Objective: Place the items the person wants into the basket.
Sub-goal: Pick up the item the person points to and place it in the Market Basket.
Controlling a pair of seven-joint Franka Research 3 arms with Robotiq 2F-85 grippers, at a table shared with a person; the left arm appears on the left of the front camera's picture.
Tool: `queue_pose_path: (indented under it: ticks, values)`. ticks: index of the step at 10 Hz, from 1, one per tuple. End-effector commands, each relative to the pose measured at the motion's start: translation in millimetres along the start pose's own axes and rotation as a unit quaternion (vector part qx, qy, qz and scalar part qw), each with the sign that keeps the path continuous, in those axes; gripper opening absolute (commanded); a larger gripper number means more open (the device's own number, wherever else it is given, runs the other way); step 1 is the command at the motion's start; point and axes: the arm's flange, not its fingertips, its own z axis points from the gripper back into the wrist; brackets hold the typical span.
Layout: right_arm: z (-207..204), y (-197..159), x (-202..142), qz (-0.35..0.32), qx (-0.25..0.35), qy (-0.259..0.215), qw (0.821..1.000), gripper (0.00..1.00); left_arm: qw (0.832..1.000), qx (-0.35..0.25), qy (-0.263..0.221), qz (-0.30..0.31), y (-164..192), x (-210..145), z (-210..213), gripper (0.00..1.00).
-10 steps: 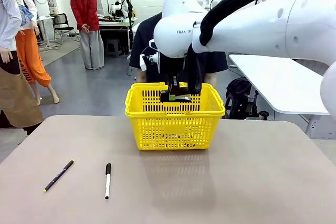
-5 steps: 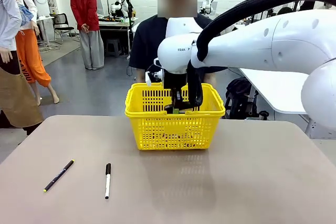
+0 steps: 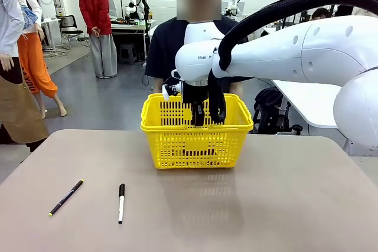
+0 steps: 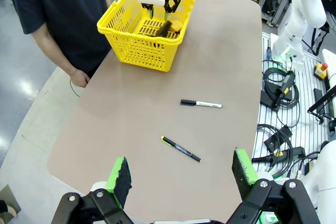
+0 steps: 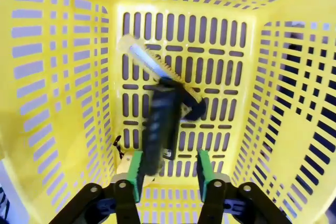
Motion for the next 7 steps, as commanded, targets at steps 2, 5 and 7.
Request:
queue_pose_path:
  ticks: [2, 5, 7]
  values:
    - [10.3, -8.0, 4.9, 0.01, 0.009, -0.011, 1.0, 1.0, 1.0, -0.001, -0.012, -0.009, -0.7, -0.9, 1.0, 1.0]
    - [10.1, -7.5, 5.6, 0.011, 0.009, -0.011, 1.0, 1.0, 1.0, -0.001, -0.012, -0.009, -0.7, -0.9, 1.0, 1.0]
    - [47.7, 25.5, 1.5, -0.016, -0.014, -0.005, 1.0, 1.0, 1.0, -0.001, -0.012, -0.009, -0.7, -0.9, 1.0, 1.0]
